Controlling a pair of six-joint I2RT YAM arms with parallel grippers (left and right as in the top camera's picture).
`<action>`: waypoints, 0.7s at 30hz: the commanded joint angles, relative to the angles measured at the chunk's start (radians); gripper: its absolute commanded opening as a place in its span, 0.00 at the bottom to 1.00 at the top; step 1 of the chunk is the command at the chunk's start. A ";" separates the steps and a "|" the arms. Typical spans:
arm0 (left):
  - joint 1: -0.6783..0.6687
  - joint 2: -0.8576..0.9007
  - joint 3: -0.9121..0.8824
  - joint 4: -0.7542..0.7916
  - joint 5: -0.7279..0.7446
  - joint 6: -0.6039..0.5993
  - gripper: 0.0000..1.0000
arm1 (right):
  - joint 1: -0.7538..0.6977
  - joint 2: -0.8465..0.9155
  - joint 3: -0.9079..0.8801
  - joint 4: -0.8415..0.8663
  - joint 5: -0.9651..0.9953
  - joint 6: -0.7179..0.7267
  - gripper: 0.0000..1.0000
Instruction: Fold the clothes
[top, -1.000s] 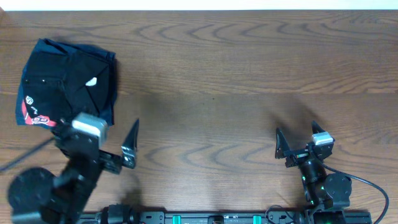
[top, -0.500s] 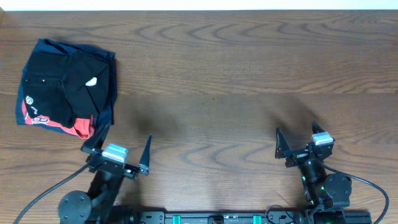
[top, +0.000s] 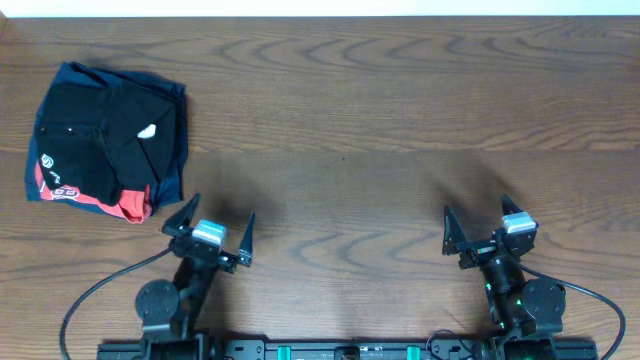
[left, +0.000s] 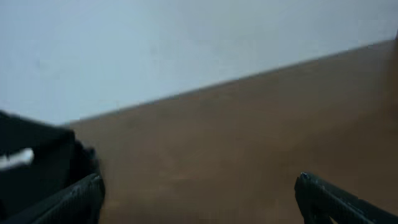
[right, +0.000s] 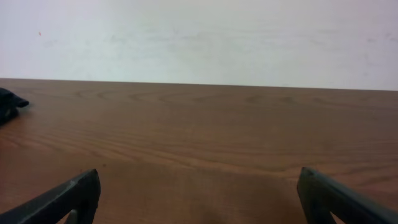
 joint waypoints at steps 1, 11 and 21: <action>-0.004 -0.014 -0.008 -0.048 -0.005 0.006 0.98 | -0.001 -0.006 -0.002 -0.002 0.002 -0.001 0.99; -0.004 -0.013 -0.008 -0.064 -0.005 0.005 0.98 | -0.001 -0.006 -0.002 -0.002 0.002 -0.001 0.99; -0.004 -0.012 -0.008 -0.064 -0.005 0.005 0.98 | -0.001 -0.006 -0.002 -0.002 0.002 -0.001 0.99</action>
